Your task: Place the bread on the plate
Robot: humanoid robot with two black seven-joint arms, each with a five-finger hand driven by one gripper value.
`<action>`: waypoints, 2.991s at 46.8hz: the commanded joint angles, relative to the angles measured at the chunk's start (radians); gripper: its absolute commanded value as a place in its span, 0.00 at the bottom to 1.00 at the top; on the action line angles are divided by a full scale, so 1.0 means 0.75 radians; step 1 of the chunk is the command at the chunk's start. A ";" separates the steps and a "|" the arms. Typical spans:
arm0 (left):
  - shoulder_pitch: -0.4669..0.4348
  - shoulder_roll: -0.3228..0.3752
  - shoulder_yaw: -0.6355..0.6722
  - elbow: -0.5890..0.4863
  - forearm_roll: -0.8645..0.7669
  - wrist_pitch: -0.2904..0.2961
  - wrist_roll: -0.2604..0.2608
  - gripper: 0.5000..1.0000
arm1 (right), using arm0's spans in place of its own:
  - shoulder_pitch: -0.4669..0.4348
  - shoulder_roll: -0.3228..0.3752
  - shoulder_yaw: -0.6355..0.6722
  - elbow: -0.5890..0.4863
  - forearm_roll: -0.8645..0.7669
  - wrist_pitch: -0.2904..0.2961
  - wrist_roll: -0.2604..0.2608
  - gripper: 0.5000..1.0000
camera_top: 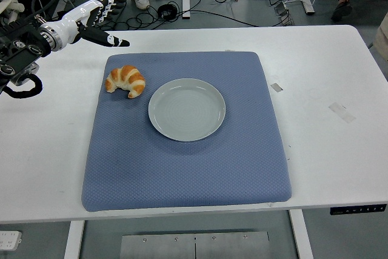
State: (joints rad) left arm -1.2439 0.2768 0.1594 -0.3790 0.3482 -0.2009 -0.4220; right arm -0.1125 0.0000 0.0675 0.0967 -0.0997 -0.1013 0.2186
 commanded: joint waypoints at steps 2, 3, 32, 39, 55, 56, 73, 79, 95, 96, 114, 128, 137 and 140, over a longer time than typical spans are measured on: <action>0.008 -0.003 0.000 0.000 0.000 0.000 0.000 0.94 | 0.001 0.000 0.000 0.000 0.000 0.000 0.001 1.00; 0.006 -0.003 0.000 0.000 0.000 0.000 0.000 0.94 | 0.001 0.000 0.000 0.000 0.000 0.000 -0.001 1.00; 0.030 -0.013 0.000 0.000 0.000 0.002 0.000 0.94 | 0.001 0.000 0.000 0.000 0.000 0.000 0.001 1.00; 0.032 -0.013 0.000 0.000 0.000 0.002 0.000 0.94 | 0.001 0.000 0.000 0.000 0.000 0.000 0.001 1.00; 0.004 -0.005 0.000 0.000 0.000 0.000 0.000 0.94 | -0.001 0.000 0.000 0.000 0.000 0.000 0.001 1.00; -0.002 -0.005 0.000 0.000 0.000 0.000 0.000 0.94 | 0.001 0.000 0.000 0.000 0.000 0.000 -0.001 1.00; -0.127 -0.005 0.031 0.000 0.027 -0.020 0.006 0.94 | -0.001 0.000 0.000 0.000 0.000 0.000 -0.001 1.00; -0.209 -0.005 0.084 0.000 0.027 -0.067 0.010 0.94 | 0.001 0.000 0.000 0.000 0.000 0.000 0.001 1.00; -0.323 0.003 0.119 0.002 0.027 -0.174 0.276 0.94 | -0.001 0.000 0.000 0.000 0.000 0.000 -0.001 1.00; -0.325 0.003 0.119 0.000 0.027 -0.174 0.276 0.94 | -0.001 0.000 0.000 0.000 0.000 0.000 -0.001 1.00; -0.346 0.038 0.231 -0.059 0.053 -0.176 0.258 0.94 | 0.001 0.000 0.000 0.000 0.000 0.000 0.001 1.00; -0.407 0.093 0.350 -0.227 0.133 -0.178 0.260 0.93 | 0.001 0.000 0.000 0.000 0.000 0.000 -0.001 1.00; -0.436 0.136 0.395 -0.264 0.129 -0.333 0.256 0.94 | 0.001 0.000 0.000 0.000 0.000 0.000 0.001 1.00; -0.438 0.138 0.395 -0.264 0.125 -0.391 0.256 0.94 | 0.001 0.000 0.000 0.000 0.000 0.000 0.001 1.00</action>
State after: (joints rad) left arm -1.5714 0.3787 0.4555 -0.5767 0.4454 -0.4562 -0.2295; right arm -0.1119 0.0000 0.0675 0.0966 -0.0997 -0.1011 0.2186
